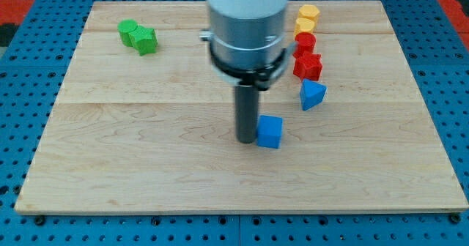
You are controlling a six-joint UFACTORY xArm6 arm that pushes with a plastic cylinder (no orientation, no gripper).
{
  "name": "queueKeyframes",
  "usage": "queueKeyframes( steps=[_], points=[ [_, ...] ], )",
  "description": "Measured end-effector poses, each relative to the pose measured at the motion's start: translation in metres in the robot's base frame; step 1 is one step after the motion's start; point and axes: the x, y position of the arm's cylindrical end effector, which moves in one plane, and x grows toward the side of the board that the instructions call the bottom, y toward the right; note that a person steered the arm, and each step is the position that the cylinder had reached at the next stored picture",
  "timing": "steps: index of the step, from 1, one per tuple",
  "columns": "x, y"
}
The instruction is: Push green circle below blue cube
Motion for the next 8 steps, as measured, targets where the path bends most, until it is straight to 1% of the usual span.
queueKeyframes(
  steps=[1, 2, 3, 4, 5, 6, 7, 8],
  points=[
    [-0.008, 0.035],
    [-0.009, 0.039],
    [-0.013, -0.013],
    [-0.044, -0.121],
    [-0.067, -0.104],
    [-0.133, -0.024],
    [-0.197, 0.011],
    [-0.258, -0.033]
  ],
)
